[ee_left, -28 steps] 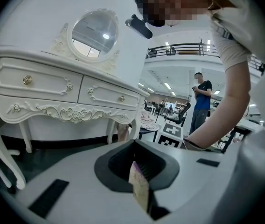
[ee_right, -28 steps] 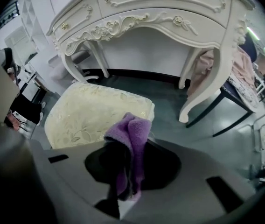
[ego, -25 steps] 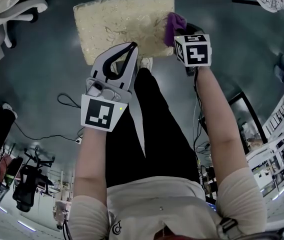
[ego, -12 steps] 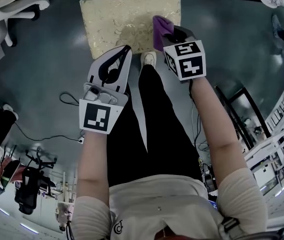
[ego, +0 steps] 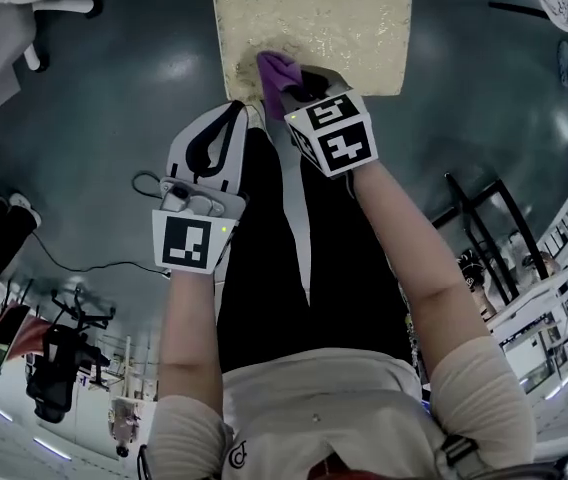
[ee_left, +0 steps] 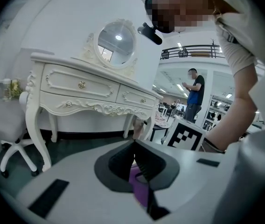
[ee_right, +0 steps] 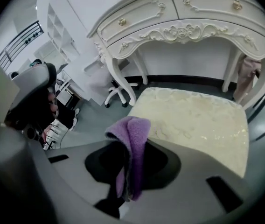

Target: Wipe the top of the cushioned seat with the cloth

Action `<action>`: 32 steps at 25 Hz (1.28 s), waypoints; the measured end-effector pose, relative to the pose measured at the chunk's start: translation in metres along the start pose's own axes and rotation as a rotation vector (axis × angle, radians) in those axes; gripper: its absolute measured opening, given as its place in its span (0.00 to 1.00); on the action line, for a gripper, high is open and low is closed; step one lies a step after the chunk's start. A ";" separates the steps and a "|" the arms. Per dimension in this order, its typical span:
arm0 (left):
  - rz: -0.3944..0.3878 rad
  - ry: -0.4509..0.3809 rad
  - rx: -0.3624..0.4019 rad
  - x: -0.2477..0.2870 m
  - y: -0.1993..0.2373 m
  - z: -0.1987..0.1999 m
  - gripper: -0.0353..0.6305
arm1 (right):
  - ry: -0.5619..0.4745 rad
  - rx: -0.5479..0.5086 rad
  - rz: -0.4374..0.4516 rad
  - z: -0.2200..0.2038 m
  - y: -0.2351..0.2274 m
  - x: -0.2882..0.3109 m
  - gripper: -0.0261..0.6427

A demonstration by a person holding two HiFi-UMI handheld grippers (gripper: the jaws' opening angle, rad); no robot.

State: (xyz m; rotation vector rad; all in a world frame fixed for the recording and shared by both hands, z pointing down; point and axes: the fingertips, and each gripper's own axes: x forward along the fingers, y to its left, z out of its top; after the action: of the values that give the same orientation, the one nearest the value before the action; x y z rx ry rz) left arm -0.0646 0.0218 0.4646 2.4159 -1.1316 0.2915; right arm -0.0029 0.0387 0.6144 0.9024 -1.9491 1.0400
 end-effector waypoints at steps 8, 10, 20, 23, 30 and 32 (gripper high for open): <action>0.010 0.003 0.018 -0.028 0.042 -0.005 0.07 | 0.016 -0.017 0.031 0.013 0.055 0.047 0.17; 0.005 0.008 0.015 -0.034 0.049 -0.006 0.07 | 0.025 -0.019 0.028 0.010 0.063 0.054 0.17; -0.037 -0.006 -0.011 -0.025 0.052 -0.006 0.07 | 0.022 0.073 0.016 0.002 0.043 0.058 0.17; -0.082 0.007 0.009 -0.019 0.037 -0.006 0.07 | 0.024 0.104 0.000 -0.003 0.031 0.050 0.17; -0.119 0.049 0.055 -0.010 0.022 -0.018 0.07 | 0.015 0.126 -0.046 -0.014 -0.002 0.034 0.17; -0.125 0.052 0.056 -0.006 0.014 -0.019 0.07 | 0.018 0.121 -0.072 -0.020 -0.016 0.026 0.17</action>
State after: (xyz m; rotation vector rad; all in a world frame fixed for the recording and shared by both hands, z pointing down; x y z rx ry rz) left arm -0.0796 0.0271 0.4830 2.5008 -0.9568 0.3477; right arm 0.0028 0.0431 0.6501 1.0178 -1.8410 1.1302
